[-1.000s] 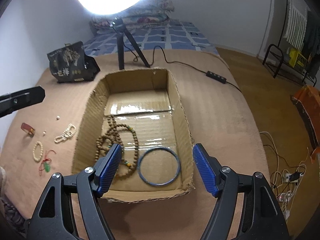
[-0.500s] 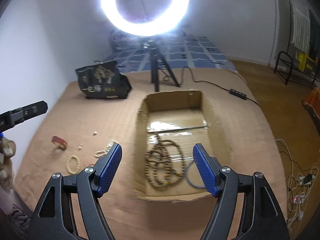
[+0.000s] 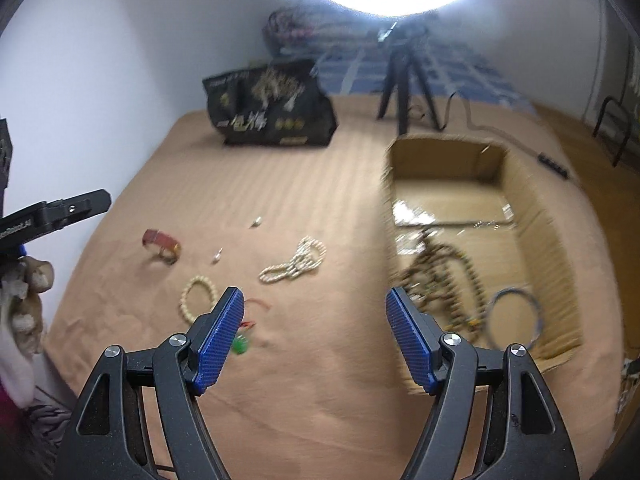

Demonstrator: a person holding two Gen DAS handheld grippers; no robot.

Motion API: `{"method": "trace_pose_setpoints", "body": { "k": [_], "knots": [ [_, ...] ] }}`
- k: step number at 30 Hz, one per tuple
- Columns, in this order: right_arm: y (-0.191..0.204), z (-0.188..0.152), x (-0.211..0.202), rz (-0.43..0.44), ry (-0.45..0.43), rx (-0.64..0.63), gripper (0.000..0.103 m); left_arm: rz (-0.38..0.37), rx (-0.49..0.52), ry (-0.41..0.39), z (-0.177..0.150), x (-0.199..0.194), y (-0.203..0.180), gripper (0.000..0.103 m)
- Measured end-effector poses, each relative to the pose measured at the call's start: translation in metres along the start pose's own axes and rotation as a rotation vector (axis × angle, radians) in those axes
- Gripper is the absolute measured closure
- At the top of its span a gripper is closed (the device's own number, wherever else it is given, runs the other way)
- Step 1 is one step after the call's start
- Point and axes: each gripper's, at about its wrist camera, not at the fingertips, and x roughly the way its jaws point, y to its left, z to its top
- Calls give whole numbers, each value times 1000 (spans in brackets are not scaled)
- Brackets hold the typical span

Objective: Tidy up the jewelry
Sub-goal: 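Grasp the red-strap watch with the left tool while the right tool grasps the jade pendant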

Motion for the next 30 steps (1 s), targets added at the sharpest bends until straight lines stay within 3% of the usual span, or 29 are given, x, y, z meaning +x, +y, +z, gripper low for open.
{"method": "trace_pose_setpoints", "body": {
  "k": [10,30],
  "knots": [
    [37,-18,41,24,116,-79,30,52,-150,127,-13,48,53,25],
    [56,-36,96,57,260,-172,30,129,-158,195,-4,111,64,25]
  ]
}}
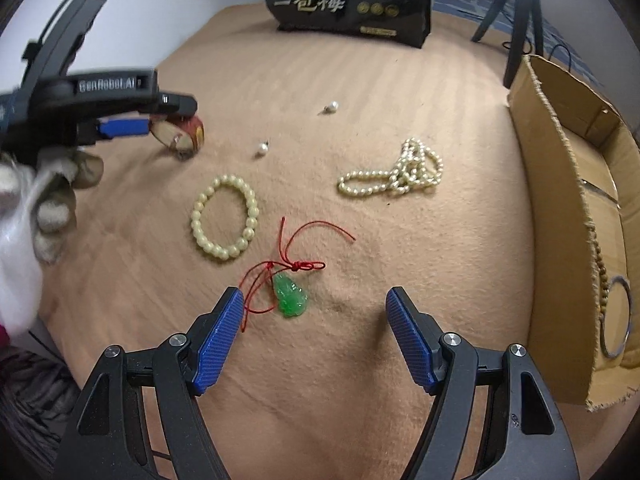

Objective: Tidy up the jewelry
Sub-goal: 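Grasp the red-strap watch with the left tool while the right tool grasps the jade pendant, then carry the watch and jade pendant over the box with both tools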

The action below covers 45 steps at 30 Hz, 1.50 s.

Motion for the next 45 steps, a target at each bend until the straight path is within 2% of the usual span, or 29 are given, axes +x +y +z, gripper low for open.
{"method": "trace_pose_setpoints", "body": {
  "k": [5,9,12,14,18,19,20,21,28,33,40,45],
  "knots": [
    [6,1,7,-23,-13,-48,30,-12,-12,3,1,3,0,25],
    [15,3,7,-28,-21,-87,46,-26,-5,8,1,4,-5,25],
    [22,2,9,-37,-18,-131,53,-12,31,3,1,4,-11,25],
    [26,1,10,-47,-17,-150,58,-10,20,5,2,6,-9,25],
    [28,-1,7,-36,-22,-161,82,-23,8,10,2,8,-7,25],
    [28,-2,6,-36,-23,-160,85,-17,17,6,2,8,-8,25],
    [27,-2,5,-35,-24,-157,87,-13,29,3,2,9,-9,30],
    [28,-3,4,-33,-26,-154,88,-9,40,3,1,9,-10,38],
    [23,-3,1,-17,-31,-138,89,22,91,-18,-5,9,-16,41],
    [20,2,-2,-26,-50,-139,90,35,82,-39,-4,1,-13,43],
    [13,6,-21,-29,-99,-117,90,27,76,-93,0,-22,-11,43],
    [10,5,-42,-39,-148,-109,90,-5,75,-129,1,-44,-17,43]
  ]
}}
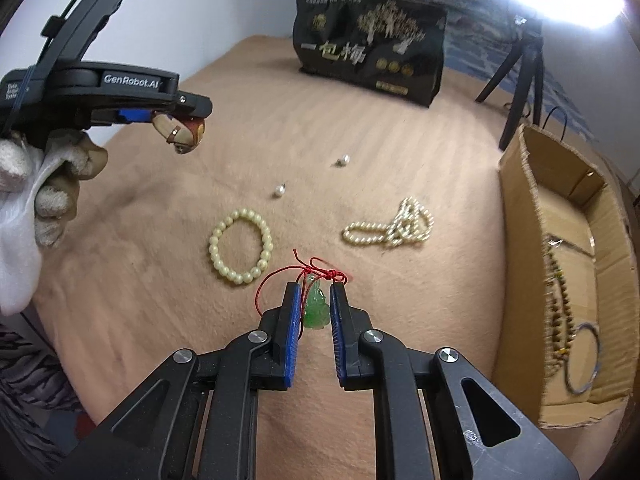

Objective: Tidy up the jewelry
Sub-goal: 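Carry the watch and jade pendant over the box with both tools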

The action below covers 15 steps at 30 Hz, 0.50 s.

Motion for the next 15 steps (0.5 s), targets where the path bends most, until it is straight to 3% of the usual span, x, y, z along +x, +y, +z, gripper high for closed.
{"method": "trace_pose_setpoints", "body": {
  "k": [15],
  "knots": [
    [-45,16,-64,-35,-160,100,90,-117,58,-78,2,-51,-54,43]
  ]
}}
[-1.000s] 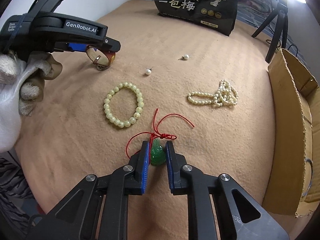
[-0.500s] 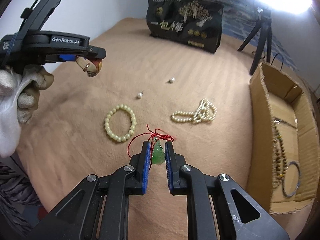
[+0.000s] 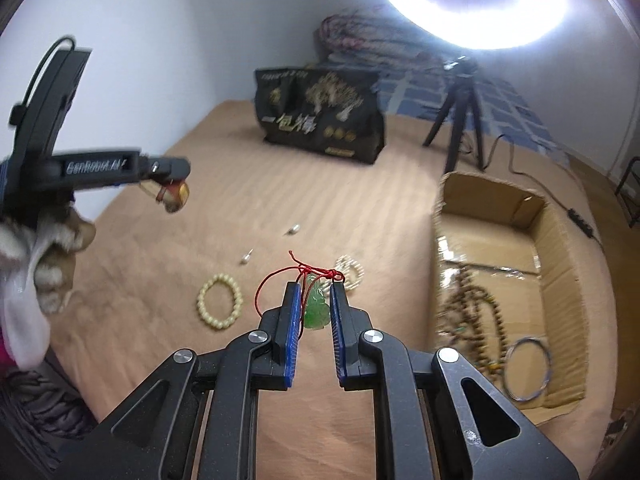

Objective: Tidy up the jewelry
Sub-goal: 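Carry the watch and jade pendant over the box with both tools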

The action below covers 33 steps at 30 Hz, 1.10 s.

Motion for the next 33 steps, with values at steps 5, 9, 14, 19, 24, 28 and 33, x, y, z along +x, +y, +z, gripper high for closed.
{"method": "trace_pose_setpoints", "body": {
  "k": [5,9,14,19,24,28,33],
  "knots": [
    [-30,6,-17,-38,-43,52,90,-42,34,-10,2,-4,-27,44],
    [-54,9,-26,-73,-64,92,90,-72,58,-17,3,-5,-48,44],
    [-82,9,-33,-110,-82,144,90,-112,71,-20,8,-1,-78,44],
    [-104,8,-40,-144,-90,175,90,-149,76,-21,13,6,-104,44],
    [-125,3,-44,-167,-88,206,90,-184,79,-14,17,18,-131,44],
    [-137,-1,-43,-181,-75,214,90,-204,93,-8,18,29,-153,44],
    [-152,-9,-40,-194,-53,231,90,-232,89,6,18,42,-173,44]
  ]
}}
